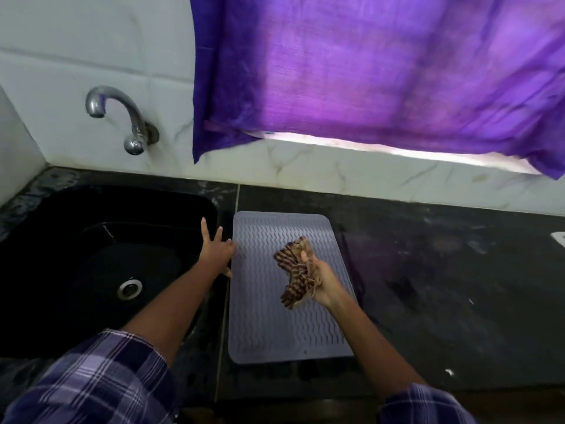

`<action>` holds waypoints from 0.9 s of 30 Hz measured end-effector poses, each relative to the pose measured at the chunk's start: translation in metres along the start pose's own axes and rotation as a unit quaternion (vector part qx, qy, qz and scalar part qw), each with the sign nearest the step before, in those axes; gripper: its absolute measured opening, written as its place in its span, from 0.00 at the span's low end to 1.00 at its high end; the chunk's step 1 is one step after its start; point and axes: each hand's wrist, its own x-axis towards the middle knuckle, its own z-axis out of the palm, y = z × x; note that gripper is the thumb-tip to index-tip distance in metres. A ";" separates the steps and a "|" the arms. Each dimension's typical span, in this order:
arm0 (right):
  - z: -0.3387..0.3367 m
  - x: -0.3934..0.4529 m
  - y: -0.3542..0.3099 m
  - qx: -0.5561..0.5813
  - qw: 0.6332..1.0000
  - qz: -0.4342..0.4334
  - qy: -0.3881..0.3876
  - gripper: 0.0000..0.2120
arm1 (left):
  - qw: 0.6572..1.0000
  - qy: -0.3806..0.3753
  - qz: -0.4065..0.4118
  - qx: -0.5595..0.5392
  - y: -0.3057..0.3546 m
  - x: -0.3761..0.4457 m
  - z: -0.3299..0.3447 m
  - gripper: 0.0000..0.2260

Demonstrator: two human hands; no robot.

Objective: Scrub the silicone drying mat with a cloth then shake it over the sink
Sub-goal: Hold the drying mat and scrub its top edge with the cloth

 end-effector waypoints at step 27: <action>0.062 0.170 -0.022 -0.874 0.484 -0.012 -0.033 0.20 | 0.995 -0.077 0.003 -0.062 -0.030 0.126 -0.032 0.49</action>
